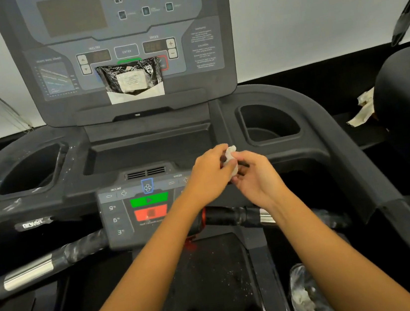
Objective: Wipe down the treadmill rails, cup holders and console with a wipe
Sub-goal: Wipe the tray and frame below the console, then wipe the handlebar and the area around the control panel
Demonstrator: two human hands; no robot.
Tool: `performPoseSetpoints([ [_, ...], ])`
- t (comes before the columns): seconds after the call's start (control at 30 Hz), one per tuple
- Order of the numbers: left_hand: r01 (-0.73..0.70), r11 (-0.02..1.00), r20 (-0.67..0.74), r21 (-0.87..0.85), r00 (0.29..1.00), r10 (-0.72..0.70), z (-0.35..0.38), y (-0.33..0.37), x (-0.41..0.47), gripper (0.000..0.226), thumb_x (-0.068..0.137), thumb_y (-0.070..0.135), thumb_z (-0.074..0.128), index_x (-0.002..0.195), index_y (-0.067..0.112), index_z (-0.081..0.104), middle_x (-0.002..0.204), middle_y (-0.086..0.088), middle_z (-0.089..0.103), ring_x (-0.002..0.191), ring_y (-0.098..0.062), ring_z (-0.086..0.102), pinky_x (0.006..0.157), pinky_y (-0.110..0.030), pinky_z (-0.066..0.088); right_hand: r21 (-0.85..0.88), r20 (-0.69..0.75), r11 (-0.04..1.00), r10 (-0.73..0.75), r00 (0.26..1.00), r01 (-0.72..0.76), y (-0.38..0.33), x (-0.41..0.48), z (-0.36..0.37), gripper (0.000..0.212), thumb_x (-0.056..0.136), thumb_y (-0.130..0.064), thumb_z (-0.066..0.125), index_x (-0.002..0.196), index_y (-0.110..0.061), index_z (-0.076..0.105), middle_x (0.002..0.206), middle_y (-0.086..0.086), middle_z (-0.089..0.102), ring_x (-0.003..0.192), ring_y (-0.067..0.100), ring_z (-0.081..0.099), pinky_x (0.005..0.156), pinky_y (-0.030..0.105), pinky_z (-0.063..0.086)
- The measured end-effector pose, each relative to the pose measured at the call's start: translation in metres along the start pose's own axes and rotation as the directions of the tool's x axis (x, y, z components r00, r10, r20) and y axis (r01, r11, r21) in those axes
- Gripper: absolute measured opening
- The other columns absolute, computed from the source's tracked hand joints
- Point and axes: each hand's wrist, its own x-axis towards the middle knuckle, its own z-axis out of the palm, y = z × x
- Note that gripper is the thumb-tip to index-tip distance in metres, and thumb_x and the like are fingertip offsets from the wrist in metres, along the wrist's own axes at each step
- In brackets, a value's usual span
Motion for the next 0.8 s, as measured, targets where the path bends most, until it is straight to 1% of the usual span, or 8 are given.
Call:
performPoseSetpoints([
  [0.07, 0.107, 0.986, 0.016, -0.126, 0.994, -0.105, 0.000, 0.004, -0.001, 0.025, 0.092, 0.027, 0.058, 0.114, 0.018, 0.062, 0.099, 0.005, 0.068, 0.090, -0.010, 0.064, 0.081, -0.025, 0.053, -0.055, 0.015, 0.998, -0.003, 1.000, 0.004, 0.003, -0.003, -0.005, 0.031, 0.087, -0.015, 0.063, 0.113, 0.003, 0.065, 0.108, 0.015, 0.071, 0.096, 0.020, 0.066, 0.084, 0.030, 0.049],
  [0.13, 0.177, 0.952, 0.066, -0.248, 0.984, -0.165, -0.001, 0.005, -0.001, 0.019, 0.087, 0.018, 0.061, 0.106, 0.014, 0.065, 0.095, -0.001, 0.071, 0.087, -0.011, 0.068, 0.080, -0.028, 0.056, -0.078, -0.004, 0.997, -0.011, 1.000, 0.010, 0.006, -0.006, -0.010, 0.043, 0.085, -0.012, 0.068, 0.120, 0.011, 0.057, 0.116, 0.021, 0.067, 0.099, 0.025, 0.066, 0.088, 0.035, 0.048],
  [0.2, 0.222, 0.892, 0.137, -0.393, 0.974, -0.182, 0.001, 0.005, -0.005, 0.014, 0.086, 0.008, 0.063, 0.100, 0.010, 0.064, 0.094, -0.008, 0.071, 0.085, -0.014, 0.070, 0.076, -0.027, 0.056, -0.123, -0.002, 0.992, -0.025, 1.000, 0.025, 0.005, -0.011, -0.018, 0.038, 0.083, -0.011, 0.070, 0.113, 0.010, 0.059, 0.110, 0.022, 0.068, 0.093, 0.026, 0.065, 0.077, 0.031, 0.049],
  [0.27, 0.245, 0.855, 0.169, -0.457, 0.968, -0.186, 0.003, 0.004, -0.010, 0.010, 0.086, 0.004, 0.065, 0.094, 0.009, 0.063, 0.096, -0.012, 0.070, 0.089, -0.019, 0.068, 0.081, -0.030, 0.055, -0.238, -0.002, 0.970, -0.056, 0.998, 0.054, 0.002, -0.018, -0.026, 0.032, 0.082, -0.013, 0.072, 0.106, 0.006, 0.064, 0.099, 0.017, 0.069, 0.088, 0.024, 0.063, 0.069, 0.027, 0.048],
  [0.4, 0.271, 0.796, 0.258, -0.542, 0.954, -0.150, 0.011, 0.003, -0.023, 0.003, 0.090, 0.008, 0.063, 0.093, 0.010, 0.064, 0.099, -0.012, 0.069, 0.099, -0.024, 0.067, 0.092, -0.036, 0.053, -0.431, -0.011, 0.894, -0.135, 0.991, 0.117, -0.001, -0.033, -0.043, 0.019, 0.084, -0.016, 0.071, 0.096, -0.002, 0.070, 0.097, 0.015, 0.072, 0.087, 0.025, 0.066, 0.075, 0.033, 0.050],
  [0.53, 0.238, 0.809, 0.263, -0.537, 0.959, -0.107, 0.022, 0.012, -0.035, 0.012, 0.090, 0.012, 0.065, 0.100, 0.006, 0.061, 0.097, -0.014, 0.071, 0.093, -0.022, 0.070, 0.081, -0.032, 0.058, -0.471, -0.072, 0.862, -0.249, 0.966, 0.187, 0.003, -0.052, -0.049, 0.011, 0.088, -0.009, 0.064, 0.090, 0.001, 0.067, 0.094, 0.016, 0.071, 0.087, 0.026, 0.069, 0.073, 0.032, 0.055],
  [0.63, 0.197, 0.810, 0.215, -0.552, 0.972, -0.090, 0.026, 0.018, -0.039, 0.011, 0.088, 0.008, 0.067, 0.096, 0.008, 0.060, 0.082, -0.008, 0.068, 0.077, -0.013, 0.070, 0.068, -0.028, 0.058, -0.365, -0.159, 0.903, -0.300, 0.941, 0.227, 0.004, -0.070, -0.053, 0.012, 0.090, -0.003, 0.060, 0.079, -0.006, 0.066, 0.090, 0.014, 0.071, 0.084, 0.026, 0.070, 0.070, 0.035, 0.055],
  [0.8, 0.131, 0.861, 0.183, -0.492, 0.982, -0.045, 0.020, 0.017, -0.047, 0.005, 0.088, 0.009, 0.067, 0.089, 0.014, 0.069, 0.078, -0.003, 0.068, 0.071, -0.008, 0.063, 0.065, -0.020, 0.051, 0.076, -0.218, 0.966, -0.226, 0.949, 0.247, 0.012, -0.100, -0.069, 0.025, 0.089, -0.003, 0.052, 0.068, -0.011, 0.064, 0.084, 0.008, 0.069, 0.085, 0.023, 0.067, 0.073, 0.033, 0.054],
])
